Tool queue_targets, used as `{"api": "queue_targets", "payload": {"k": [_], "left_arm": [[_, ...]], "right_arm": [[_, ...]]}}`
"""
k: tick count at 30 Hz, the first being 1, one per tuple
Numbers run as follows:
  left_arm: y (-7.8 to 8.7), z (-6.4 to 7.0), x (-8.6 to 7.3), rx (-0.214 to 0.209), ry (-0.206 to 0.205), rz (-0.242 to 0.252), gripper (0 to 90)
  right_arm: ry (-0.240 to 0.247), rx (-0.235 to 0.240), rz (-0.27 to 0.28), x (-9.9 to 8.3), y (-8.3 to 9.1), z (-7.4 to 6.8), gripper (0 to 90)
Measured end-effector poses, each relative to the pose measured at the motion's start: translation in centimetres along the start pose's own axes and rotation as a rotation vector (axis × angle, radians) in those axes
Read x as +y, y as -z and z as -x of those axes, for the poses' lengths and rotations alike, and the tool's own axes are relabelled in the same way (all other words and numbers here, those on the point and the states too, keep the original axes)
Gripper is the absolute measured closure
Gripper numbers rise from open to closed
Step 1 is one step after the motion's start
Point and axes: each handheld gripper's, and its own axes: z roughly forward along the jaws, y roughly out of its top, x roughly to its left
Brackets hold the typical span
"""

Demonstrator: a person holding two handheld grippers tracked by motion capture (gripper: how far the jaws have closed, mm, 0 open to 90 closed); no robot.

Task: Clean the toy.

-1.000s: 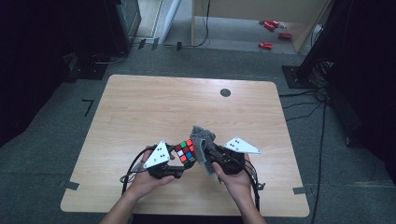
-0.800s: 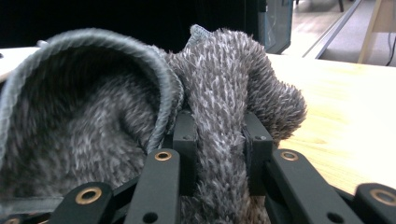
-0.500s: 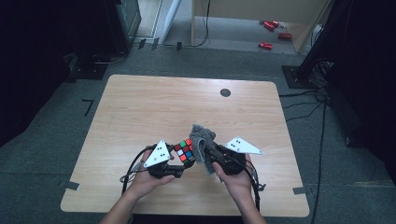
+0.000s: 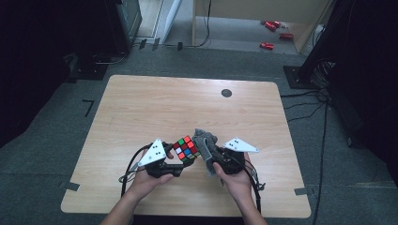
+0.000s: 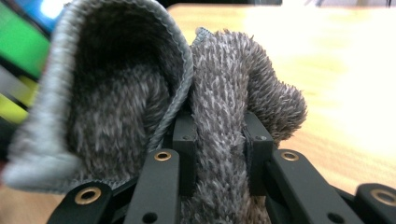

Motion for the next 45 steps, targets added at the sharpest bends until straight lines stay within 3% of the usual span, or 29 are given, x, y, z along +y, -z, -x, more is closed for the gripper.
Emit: {"api": "queue_targets", "payload": {"k": [2, 6, 9, 14, 17, 30, 33, 36, 38, 42, 45], "left_arm": [[0.1, -0.2, 0.0, -0.007, 0.016, 0.005, 35.2], [-0.2, 0.0, -0.3, 0.014, -0.015, -0.041, 35.2], [-0.5, 0.2, -0.4, 0.029, -0.033, -0.066, 35.2], [-0.5, 0.2, -0.4, 0.029, -0.045, -0.083, 35.3], [-0.6, 0.2, -0.5, 0.064, -0.066, -0.101, 35.3], [-0.5, 0.2, -0.5, 0.071, -0.078, -0.108, 35.3], [-0.6, 0.2, -0.6, 0.066, -0.084, -0.117, 35.3], [-0.8, 0.3, -0.8, 0.052, -0.100, -0.129, 35.3], [-1.0, 0.6, -0.8, 0.042, -0.107, -0.133, 35.3], [-1.4, 1.0, -1.1, 0.044, -0.140, -0.162, 35.3], [-1.3, 1.3, -0.9, 0.042, -0.148, -0.156, 35.2]], "right_arm": [[-0.008, 0.005, -0.023, -0.5, -0.5, 0.2, 73.3], [0.011, 0.067, -0.004, -0.6, -0.6, -0.6, 73.4], [0.049, 0.065, 0.002, -0.3, -0.4, -1.3, 73.8], [0.037, 0.074, -0.011, -0.3, -0.3, -1.2, 74.5], [0.033, 0.077, -0.018, -0.3, -0.3, -1.2, 75.2], [0.047, 0.070, -0.026, -0.3, -0.3, -1.2, 75.1], [0.058, 0.040, -0.001, 0.1, 0.3, -1.0, 75.1], [0.035, 0.053, 0.059, 0.8, 1.4, -0.8, 75.2], [0.064, 0.056, 0.110, 1.3, 2.3, -1.4, 75.2], [0.065, 0.065, 0.146, 1.6, 2.7, -1.8, 75.2], [0.067, 0.070, 0.129, 1.2, 2.3, -1.6, 75.1]]}}
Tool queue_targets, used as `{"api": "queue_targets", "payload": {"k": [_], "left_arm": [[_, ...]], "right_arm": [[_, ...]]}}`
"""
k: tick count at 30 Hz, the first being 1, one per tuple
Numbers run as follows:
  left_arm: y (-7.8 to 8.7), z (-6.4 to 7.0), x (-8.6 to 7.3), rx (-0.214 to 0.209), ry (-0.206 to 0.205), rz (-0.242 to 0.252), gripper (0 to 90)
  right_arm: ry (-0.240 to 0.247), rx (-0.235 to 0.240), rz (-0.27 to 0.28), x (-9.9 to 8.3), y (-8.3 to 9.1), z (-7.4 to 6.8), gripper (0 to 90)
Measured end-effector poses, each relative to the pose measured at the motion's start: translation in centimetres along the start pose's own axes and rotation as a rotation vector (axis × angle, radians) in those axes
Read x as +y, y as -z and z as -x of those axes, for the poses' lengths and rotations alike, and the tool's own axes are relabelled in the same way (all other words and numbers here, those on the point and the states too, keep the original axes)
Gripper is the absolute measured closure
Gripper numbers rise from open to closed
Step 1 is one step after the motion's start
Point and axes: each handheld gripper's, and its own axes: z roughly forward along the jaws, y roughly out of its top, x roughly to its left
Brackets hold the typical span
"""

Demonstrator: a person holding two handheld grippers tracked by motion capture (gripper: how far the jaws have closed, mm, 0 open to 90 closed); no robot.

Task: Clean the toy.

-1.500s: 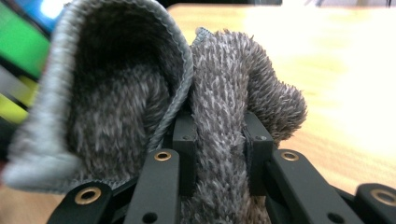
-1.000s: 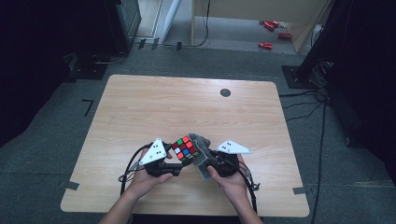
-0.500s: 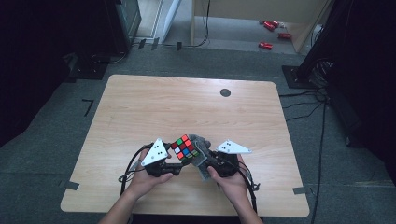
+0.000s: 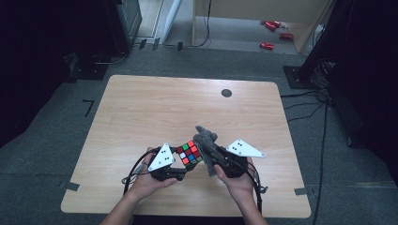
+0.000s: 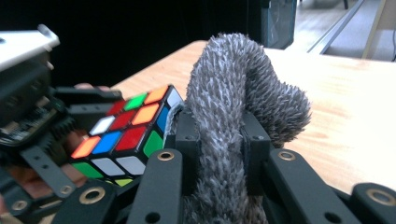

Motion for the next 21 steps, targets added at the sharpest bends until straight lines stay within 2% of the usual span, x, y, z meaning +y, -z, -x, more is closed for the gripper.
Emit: {"api": "queue_targets", "payload": {"k": [3, 5, 7, 9, 13, 16, 18, 21], "left_arm": [[0.2, -0.1, 0.2, -0.005, 0.010, 0.030, 35.2], [0.2, -0.2, 0.1, -0.007, 0.012, 0.027, 35.2], [0.1, -0.3, 0.0, -0.002, 0.006, 0.011, 35.2], [-0.2, -0.2, -0.2, 0.009, -0.003, -0.013, 35.3], [0.1, -0.1, 0.1, 0.011, -0.004, 0.004, 35.2], [0.4, -0.1, 0.2, 0.005, 0.003, 0.035, 35.2], [0.3, -0.2, 0.1, 0.006, -0.001, 0.036, 35.2], [0.0, -0.2, -0.1, 0.001, 0.002, 0.017, 35.3]], "right_arm": [[-0.033, 0.002, -0.048, -0.8, -0.6, 0.7, 75.2], [-0.043, 0.011, -0.041, -0.7, -0.6, 0.6, 75.2], [-0.018, 0.012, -0.032, -0.2, -0.2, 0.2, 75.1], [-0.005, 0.023, 0.001, 0.3, 0.2, -0.4, 75.2], [-0.003, 0.031, 0.026, 0.7, 0.5, -0.6, 75.2], [-0.038, 0.027, 0.000, 0.2, 0.1, 0.1, 75.2], [-0.053, 0.026, -0.015, -0.1, -0.1, 0.2, 75.2], [-0.039, 0.029, 0.003, 0.4, 0.3, -0.3, 75.2]]}}
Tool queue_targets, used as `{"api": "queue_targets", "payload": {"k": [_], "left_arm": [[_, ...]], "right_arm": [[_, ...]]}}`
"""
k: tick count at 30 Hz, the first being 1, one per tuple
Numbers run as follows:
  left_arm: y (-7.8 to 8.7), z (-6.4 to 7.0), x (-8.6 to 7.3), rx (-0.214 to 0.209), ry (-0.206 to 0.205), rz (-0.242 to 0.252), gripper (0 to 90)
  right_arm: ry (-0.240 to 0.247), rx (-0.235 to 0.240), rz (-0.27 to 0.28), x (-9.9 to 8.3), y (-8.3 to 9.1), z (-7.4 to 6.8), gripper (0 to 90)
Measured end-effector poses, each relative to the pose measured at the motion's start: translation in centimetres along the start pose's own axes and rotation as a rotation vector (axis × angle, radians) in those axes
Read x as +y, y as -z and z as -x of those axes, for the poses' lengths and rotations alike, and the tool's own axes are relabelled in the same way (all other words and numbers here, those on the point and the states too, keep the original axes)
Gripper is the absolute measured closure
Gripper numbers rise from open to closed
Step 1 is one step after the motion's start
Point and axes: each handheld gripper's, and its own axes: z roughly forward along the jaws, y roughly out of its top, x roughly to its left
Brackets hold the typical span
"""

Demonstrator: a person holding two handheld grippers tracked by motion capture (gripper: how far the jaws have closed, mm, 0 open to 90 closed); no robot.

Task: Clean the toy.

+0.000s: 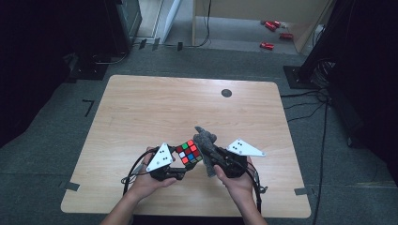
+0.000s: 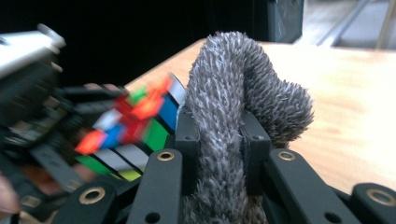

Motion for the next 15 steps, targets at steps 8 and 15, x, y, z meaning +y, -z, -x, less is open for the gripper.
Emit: {"api": "queue_targets", "payload": {"k": [8, 15], "left_arm": [[0.4, 0.1, 0.3, 0.002, 0.002, 0.025, 35.2], [-0.3, 0.3, -0.2, 0.005, -0.016, -0.015, 35.2]], "right_arm": [[-0.033, 0.007, 0.023, -0.2, 0.0, 0.3, 75.3], [-0.022, 0.021, 0.052, 0.7, 0.7, -0.5, 75.1]]}}
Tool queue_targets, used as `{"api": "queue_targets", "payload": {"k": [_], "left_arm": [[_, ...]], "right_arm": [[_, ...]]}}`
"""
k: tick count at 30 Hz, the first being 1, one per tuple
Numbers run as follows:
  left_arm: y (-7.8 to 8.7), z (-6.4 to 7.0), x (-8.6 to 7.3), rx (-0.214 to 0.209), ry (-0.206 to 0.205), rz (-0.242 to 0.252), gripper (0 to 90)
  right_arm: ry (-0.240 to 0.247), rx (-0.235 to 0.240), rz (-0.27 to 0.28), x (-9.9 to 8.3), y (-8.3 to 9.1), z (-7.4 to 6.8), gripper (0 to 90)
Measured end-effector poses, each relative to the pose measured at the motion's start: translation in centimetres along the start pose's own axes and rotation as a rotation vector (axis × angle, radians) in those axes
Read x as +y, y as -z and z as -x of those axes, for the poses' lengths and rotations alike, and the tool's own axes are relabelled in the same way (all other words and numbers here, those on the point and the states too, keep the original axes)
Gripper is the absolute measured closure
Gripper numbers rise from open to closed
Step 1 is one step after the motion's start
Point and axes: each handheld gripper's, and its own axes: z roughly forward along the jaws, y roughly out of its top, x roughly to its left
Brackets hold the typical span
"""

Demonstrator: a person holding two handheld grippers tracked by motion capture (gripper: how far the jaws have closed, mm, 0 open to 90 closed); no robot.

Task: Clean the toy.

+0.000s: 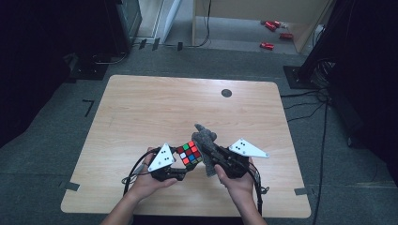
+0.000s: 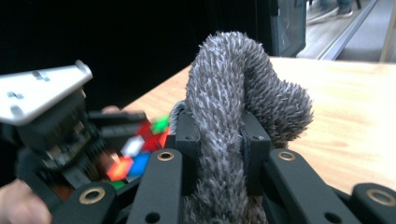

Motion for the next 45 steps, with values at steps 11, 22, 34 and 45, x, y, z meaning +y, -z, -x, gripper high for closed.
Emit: {"api": "queue_targets", "payload": {"k": [11, 22, 34, 45], "left_arm": [[0.8, -0.7, 0.3, -0.015, 0.047, 0.057, 35.2], [1.0, -0.6, 0.7, -0.006, 0.057, 0.088, 35.2], [0.8, -0.4, 0.6, 0.015, 0.052, 0.053, 35.2], [0.8, -0.1, 0.6, 0.042, 0.029, 0.062, 35.2]], "right_arm": [[-0.055, -0.025, -0.038, -0.9, -0.7, 0.6, 75.1], [-0.106, -0.026, -0.013, -1.4, -0.7, 1.2, 75.1], [-0.084, -0.054, -0.011, -1.5, -0.9, 0.8, 75.2], [-0.094, -0.059, -0.007, -1.5, -1.0, 0.9, 75.0]]}}
